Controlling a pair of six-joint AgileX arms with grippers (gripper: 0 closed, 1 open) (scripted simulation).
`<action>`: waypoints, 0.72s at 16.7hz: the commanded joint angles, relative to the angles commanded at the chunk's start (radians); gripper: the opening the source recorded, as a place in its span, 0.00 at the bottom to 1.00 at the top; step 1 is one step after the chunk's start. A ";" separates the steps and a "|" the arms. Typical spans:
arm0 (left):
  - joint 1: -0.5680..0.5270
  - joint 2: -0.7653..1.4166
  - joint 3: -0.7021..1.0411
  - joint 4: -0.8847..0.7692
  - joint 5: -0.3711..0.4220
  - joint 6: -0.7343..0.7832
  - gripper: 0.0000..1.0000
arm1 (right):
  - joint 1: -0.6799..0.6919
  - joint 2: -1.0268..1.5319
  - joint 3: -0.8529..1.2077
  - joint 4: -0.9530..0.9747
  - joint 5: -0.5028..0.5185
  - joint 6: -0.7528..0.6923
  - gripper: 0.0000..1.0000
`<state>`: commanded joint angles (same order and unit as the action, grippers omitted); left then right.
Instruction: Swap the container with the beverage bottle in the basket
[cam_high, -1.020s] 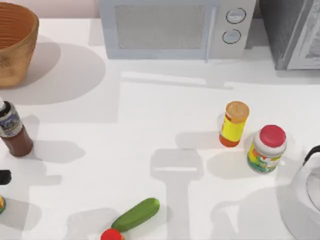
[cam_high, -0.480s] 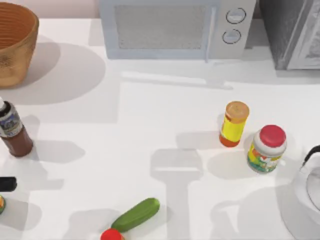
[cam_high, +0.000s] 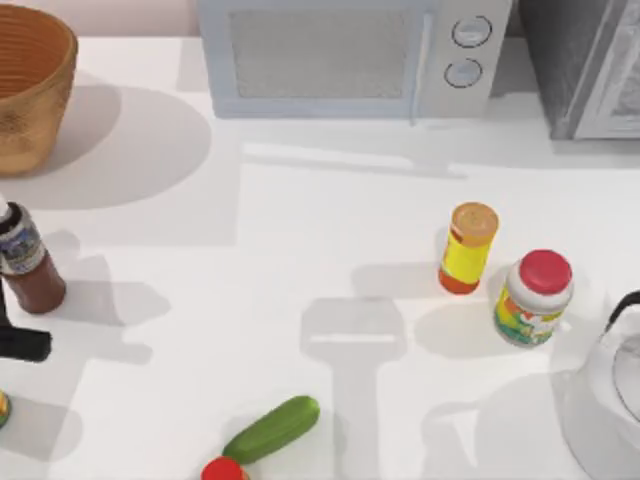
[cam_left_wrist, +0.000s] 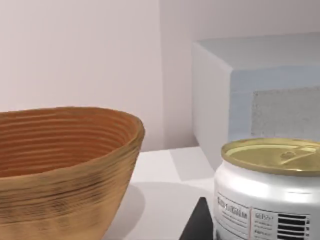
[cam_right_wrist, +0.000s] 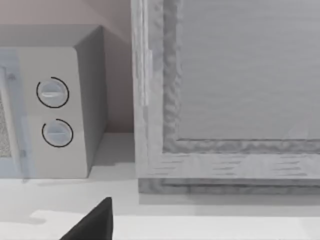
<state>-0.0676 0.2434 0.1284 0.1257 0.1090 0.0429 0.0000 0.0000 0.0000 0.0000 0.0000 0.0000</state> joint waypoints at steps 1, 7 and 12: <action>-0.015 0.067 0.032 0.033 0.028 0.009 0.00 | 0.000 0.000 0.000 0.000 0.000 0.000 1.00; -0.099 0.446 0.218 0.231 0.208 0.046 0.00 | 0.000 0.000 0.000 0.000 0.000 0.000 1.00; -0.150 0.714 0.360 0.391 0.347 0.072 0.00 | 0.000 0.000 0.000 0.000 0.000 0.000 1.00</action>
<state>-0.2176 0.9578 0.4889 0.5169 0.4565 0.1150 0.0000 0.0000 0.0000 0.0000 0.0000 0.0000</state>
